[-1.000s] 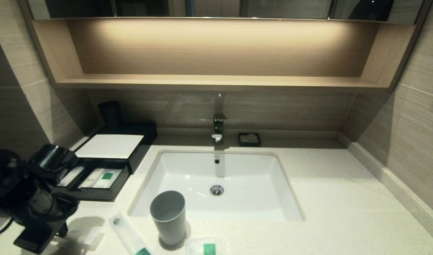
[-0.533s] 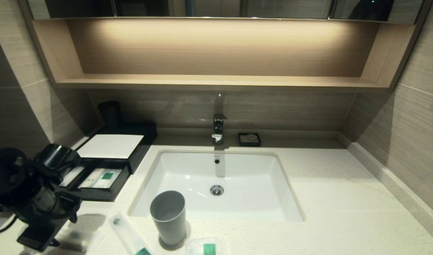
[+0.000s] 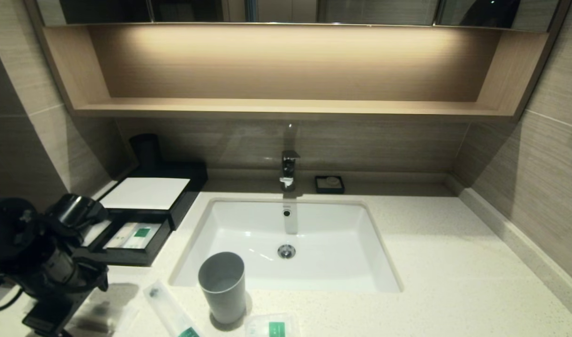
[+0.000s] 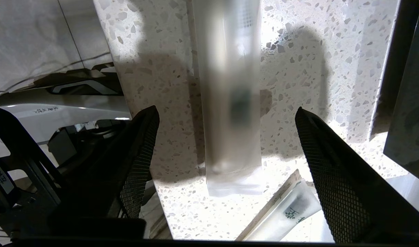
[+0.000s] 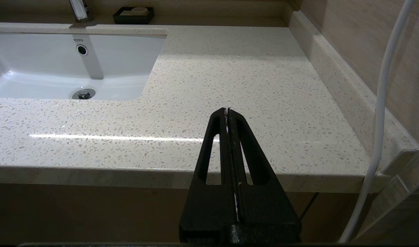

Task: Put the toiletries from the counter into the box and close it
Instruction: Pick up the bathroom toiletry

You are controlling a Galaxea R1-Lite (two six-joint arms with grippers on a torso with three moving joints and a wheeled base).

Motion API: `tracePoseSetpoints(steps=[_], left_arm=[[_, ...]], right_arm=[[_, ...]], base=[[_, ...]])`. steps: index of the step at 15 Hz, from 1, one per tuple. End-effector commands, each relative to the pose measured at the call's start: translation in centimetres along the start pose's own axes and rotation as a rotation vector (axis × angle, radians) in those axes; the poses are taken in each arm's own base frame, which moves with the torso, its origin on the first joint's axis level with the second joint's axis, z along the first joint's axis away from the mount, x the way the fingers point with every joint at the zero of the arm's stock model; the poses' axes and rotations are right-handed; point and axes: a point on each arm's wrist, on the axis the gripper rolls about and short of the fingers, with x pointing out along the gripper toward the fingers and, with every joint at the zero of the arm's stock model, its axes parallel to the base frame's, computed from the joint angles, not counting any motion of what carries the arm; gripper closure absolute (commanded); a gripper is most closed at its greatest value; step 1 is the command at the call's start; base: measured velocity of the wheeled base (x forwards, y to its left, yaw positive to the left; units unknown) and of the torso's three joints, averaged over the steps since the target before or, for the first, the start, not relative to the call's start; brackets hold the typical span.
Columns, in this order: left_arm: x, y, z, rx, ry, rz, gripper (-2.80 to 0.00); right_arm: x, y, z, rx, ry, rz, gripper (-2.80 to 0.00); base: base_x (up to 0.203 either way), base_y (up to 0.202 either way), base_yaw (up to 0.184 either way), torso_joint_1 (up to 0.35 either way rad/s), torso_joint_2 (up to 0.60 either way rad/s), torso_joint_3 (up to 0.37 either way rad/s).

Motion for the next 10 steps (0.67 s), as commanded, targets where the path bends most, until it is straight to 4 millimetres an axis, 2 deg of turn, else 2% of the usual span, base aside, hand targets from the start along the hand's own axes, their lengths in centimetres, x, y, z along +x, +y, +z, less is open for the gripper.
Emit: tracePoseSetpoints(steps=[1, 10], left_arm=[[0.2, -0.14, 0.1, -0.012, -0.001, 0.001, -2.8], [0.89, -0.53, 0.14, -0.007, 0.005, -0.005, -2.8]], right_arm=[[0.02, 0.0, -0.04, -0.001, 0.002, 0.001, 0.0], [0.02, 0.0, -0.04, -0.001, 0.002, 0.001, 0.0]], base=[[0.0, 0.0, 0.0, 0.0, 0.0, 0.0], [0.0, 0.0, 0.0, 0.0, 0.0, 0.0]])
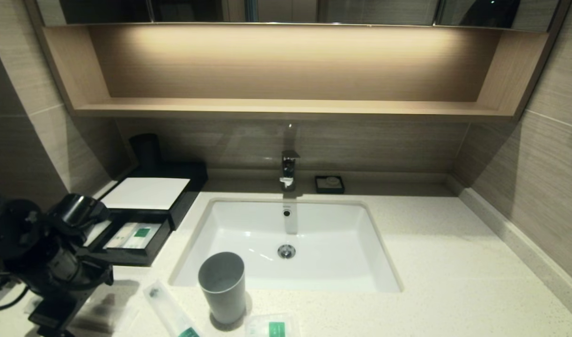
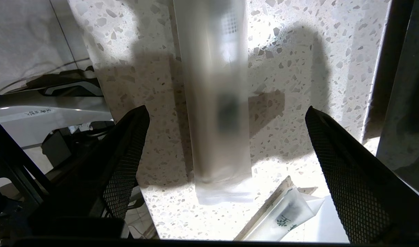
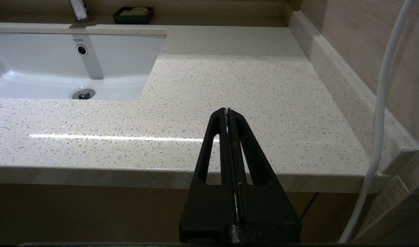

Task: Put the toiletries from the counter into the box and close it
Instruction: Pick up the bathroom toiletry

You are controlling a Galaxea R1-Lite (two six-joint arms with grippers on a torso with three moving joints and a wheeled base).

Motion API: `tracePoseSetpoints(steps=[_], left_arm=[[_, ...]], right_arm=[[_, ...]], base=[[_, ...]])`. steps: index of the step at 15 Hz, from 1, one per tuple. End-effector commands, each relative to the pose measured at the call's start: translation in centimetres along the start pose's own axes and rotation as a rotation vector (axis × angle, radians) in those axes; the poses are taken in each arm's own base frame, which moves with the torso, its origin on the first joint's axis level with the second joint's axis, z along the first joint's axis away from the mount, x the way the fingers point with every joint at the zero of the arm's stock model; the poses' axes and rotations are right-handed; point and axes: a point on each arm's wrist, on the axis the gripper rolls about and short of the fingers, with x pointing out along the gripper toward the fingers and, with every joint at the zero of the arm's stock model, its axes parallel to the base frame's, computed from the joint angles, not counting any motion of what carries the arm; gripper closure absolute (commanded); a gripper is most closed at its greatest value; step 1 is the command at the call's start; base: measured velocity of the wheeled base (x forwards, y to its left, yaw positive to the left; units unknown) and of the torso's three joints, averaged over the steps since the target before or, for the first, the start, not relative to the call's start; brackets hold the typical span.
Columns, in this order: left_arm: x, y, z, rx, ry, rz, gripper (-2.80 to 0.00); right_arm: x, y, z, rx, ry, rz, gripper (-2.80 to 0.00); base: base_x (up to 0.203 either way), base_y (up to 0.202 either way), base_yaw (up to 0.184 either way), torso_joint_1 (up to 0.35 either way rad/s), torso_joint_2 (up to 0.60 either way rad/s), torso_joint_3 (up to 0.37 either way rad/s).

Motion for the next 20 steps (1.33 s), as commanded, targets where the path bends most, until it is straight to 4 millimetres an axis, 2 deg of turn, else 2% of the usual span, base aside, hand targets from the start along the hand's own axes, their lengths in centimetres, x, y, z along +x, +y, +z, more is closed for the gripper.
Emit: tracePoseSetpoints(steps=[1, 20], left_arm=[[0.18, -0.07, 0.0, -0.006, 0.0, 0.008, -2.8], [1.1, -0.43, -0.06, 0.021, 0.002, 0.029, -2.8]], right_arm=[[0.02, 0.0, -0.04, -0.001, 0.002, 0.001, 0.0], [0.02, 0.0, -0.04, 0.0, 0.002, 0.0, 0.0]], base=[[0.0, 0.0, 0.0, 0.0, 0.0, 0.0], [0.0, 0.0, 0.0, 0.0, 0.0, 0.0]])
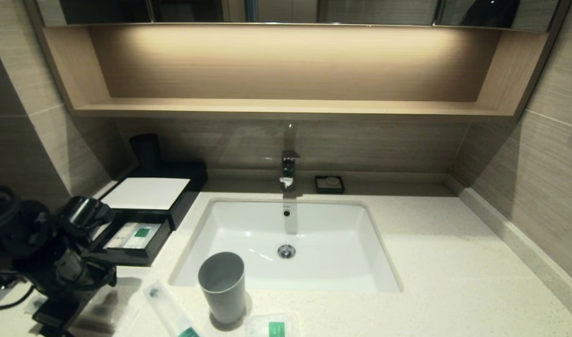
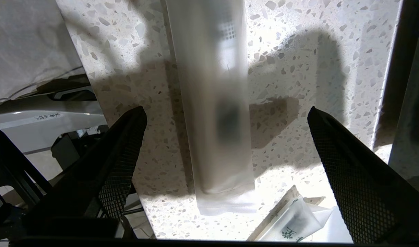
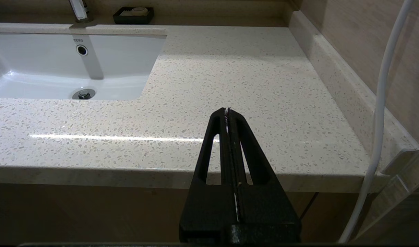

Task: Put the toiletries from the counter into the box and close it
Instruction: Pick up the bathroom toiletry

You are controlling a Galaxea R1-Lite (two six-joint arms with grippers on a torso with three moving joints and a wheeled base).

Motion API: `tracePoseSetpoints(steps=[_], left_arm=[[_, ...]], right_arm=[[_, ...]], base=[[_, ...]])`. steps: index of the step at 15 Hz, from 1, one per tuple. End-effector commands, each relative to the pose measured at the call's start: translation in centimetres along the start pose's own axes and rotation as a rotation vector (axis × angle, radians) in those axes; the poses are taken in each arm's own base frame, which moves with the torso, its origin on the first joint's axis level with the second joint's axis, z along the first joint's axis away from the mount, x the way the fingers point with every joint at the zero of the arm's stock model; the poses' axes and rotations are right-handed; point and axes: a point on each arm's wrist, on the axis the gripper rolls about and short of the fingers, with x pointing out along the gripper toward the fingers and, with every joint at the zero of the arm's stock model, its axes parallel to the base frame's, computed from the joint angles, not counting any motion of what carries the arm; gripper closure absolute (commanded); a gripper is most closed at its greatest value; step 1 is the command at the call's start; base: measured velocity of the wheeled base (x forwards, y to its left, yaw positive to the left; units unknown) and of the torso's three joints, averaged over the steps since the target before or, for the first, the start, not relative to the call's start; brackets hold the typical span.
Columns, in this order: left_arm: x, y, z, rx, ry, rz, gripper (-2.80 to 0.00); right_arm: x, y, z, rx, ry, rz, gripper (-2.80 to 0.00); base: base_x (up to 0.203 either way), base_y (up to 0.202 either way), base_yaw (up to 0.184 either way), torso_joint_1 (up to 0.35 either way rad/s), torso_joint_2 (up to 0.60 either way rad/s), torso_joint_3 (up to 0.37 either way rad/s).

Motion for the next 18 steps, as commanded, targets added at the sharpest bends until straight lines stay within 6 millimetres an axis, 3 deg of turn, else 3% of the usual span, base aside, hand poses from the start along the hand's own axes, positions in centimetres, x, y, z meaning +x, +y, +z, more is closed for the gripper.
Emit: tracePoseSetpoints(steps=[1, 6, 7, 8, 18], left_arm=[[0.18, -0.03, -0.02, -0.007, 0.002, 0.008, -2.8], [0.17, -0.01, -0.03, -0.007, 0.003, 0.007, -2.8], [0.05, 0.1, -0.04, -0.008, 0.004, 0.003, -1.89], [-0.01, 0.11, -0.04, -0.01, 0.004, -0.002, 0.0], [-0.09, 0.19, -0.05, -0.011, 0.003, -0.004, 0.0]], right_arm=[[0.02, 0.0, -0.04, -0.001, 0.002, 0.0, 0.0], [0.02, 0.0, -0.04, 0.0, 0.002, 0.0, 0.0], [0.02, 0.0, -0.04, -0.001, 0.002, 0.0, 0.0], [0.01, 0.0, -0.04, 0.0, 0.001, 0.0, 0.0], [0.02, 0.0, -0.04, -0.001, 0.002, 0.0, 0.0]], base=[[0.0, 0.0, 0.0, 0.0, 0.0, 0.0], [0.0, 0.0, 0.0, 0.0, 0.0, 0.0], [0.0, 0.0, 0.0, 0.0, 0.0, 0.0], [0.0, 0.0, 0.0, 0.0, 0.0, 0.0], [0.0, 0.0, 0.0, 0.0, 0.0, 0.0]])
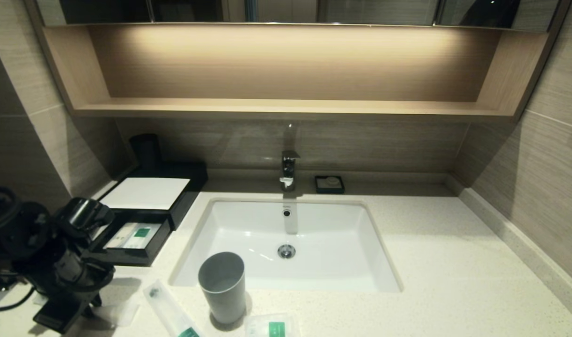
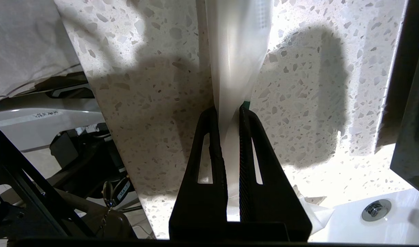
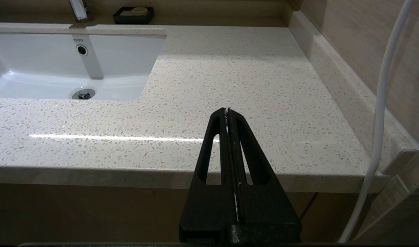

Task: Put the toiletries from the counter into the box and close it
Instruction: Pick up the bathroom toiletry

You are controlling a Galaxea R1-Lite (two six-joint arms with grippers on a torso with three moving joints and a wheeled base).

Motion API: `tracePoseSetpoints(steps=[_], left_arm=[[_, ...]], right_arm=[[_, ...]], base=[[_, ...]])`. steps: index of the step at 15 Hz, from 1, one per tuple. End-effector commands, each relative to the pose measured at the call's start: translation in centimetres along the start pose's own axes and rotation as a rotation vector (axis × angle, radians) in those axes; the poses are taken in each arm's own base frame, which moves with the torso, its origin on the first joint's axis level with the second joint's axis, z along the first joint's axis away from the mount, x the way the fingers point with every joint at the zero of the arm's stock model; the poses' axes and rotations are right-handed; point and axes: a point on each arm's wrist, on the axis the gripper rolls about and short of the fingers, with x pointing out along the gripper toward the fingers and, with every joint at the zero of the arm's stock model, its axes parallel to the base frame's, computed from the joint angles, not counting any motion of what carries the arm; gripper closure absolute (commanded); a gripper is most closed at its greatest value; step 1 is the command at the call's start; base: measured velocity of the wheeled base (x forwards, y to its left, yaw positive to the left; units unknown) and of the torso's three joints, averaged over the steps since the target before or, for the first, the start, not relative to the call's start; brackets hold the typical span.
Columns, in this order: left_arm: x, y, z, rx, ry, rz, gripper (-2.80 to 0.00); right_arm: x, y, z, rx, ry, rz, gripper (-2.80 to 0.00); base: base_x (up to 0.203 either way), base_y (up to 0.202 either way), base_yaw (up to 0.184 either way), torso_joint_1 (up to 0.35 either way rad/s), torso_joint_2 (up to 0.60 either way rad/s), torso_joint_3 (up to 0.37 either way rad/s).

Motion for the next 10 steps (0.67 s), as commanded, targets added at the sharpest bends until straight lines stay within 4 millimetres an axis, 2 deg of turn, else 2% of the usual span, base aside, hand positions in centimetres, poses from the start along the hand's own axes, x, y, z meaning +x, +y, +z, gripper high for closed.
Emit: tracePoseSetpoints(steps=[1, 5, 10], left_arm=[[-0.2, 0.1, 0.0, -0.009, -0.003, -0.004, 0.0], [-1.0, 0.3, 0.1, -0.009, -0.016, -0.031, 0.0], [-4.6, 1.4, 0.5, -0.012, -0.065, -0.152, 0.0]], right_arm=[[0.0, 0.0, 0.0, -0.001, 0.002, 0.0, 0.0], [0.0, 0.0, 0.0, -0.001, 0.002, 0.0, 0.0], [0.0, 0.0, 0.0, 0.0, 0.001, 0.001, 0.0]], base=[[0.0, 0.0, 0.0, 0.0, 0.0, 0.0], [0.0, 0.0, 0.0, 0.0, 0.0, 0.0], [0.0, 0.0, 0.0, 0.0, 0.0, 0.0]])
